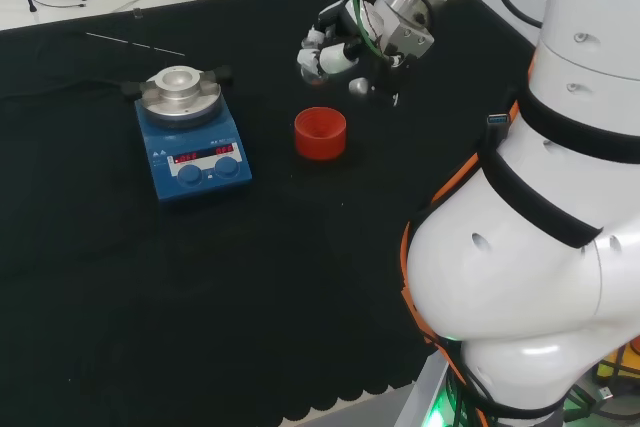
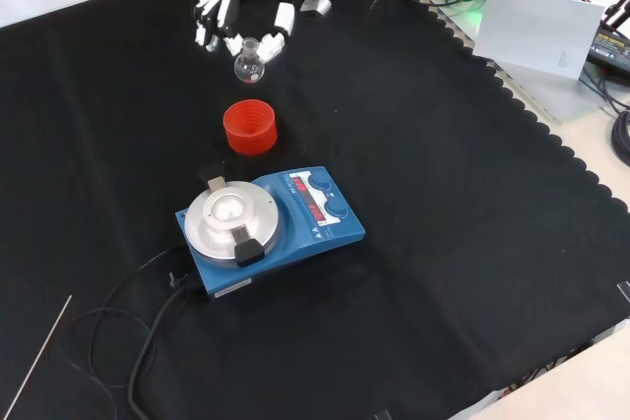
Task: Place the round-bottom flask on the heater.
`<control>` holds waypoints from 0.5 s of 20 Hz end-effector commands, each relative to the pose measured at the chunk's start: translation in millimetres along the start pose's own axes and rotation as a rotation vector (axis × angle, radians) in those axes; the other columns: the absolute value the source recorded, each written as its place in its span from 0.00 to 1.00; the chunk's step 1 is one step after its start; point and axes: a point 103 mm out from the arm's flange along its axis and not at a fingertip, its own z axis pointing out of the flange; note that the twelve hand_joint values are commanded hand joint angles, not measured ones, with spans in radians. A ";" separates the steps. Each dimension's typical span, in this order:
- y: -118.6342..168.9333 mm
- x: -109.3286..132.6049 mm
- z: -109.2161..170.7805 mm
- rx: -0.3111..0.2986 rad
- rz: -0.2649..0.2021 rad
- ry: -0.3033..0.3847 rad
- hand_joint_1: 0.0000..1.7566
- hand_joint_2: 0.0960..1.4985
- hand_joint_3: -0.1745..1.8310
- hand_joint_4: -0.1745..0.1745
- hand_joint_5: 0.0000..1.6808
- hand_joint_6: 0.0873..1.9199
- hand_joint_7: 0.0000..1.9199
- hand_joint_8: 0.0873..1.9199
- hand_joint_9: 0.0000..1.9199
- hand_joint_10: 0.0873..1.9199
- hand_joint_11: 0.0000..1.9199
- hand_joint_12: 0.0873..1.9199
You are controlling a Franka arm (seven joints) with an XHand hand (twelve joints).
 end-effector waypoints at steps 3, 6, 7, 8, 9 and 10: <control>2.6 11.8 3.3 0.016 -0.011 0.010 0.63 0.37 0.50 0.85 0.69 0.48 0.28 0.24 0.38 0.22 0.15 0.67; 9.1 18.6 6.0 0.021 -0.023 0.013 0.63 0.37 0.51 0.84 0.69 0.48 0.28 0.24 0.38 0.22 0.15 0.67; 12.4 21.7 7.2 0.024 -0.029 0.014 0.64 0.37 0.51 0.84 0.69 0.48 0.28 0.24 0.38 0.22 0.15 0.67; 15.4 24.3 8.3 0.025 -0.034 0.013 0.64 0.37 0.51 0.83 0.69 0.47 0.28 0.24 0.38 0.22 0.15 0.67; 19.2 27.7 9.9 0.028 -0.040 0.013 0.64 0.37 0.51 0.83 0.69 0.47 0.28 0.24 0.38 0.22 0.15 0.67; 23.1 30.3 11.1 0.031 -0.046 0.012 0.64 0.37 0.51 0.82 0.69 0.47 0.28 0.24 0.38 0.22 0.15 0.67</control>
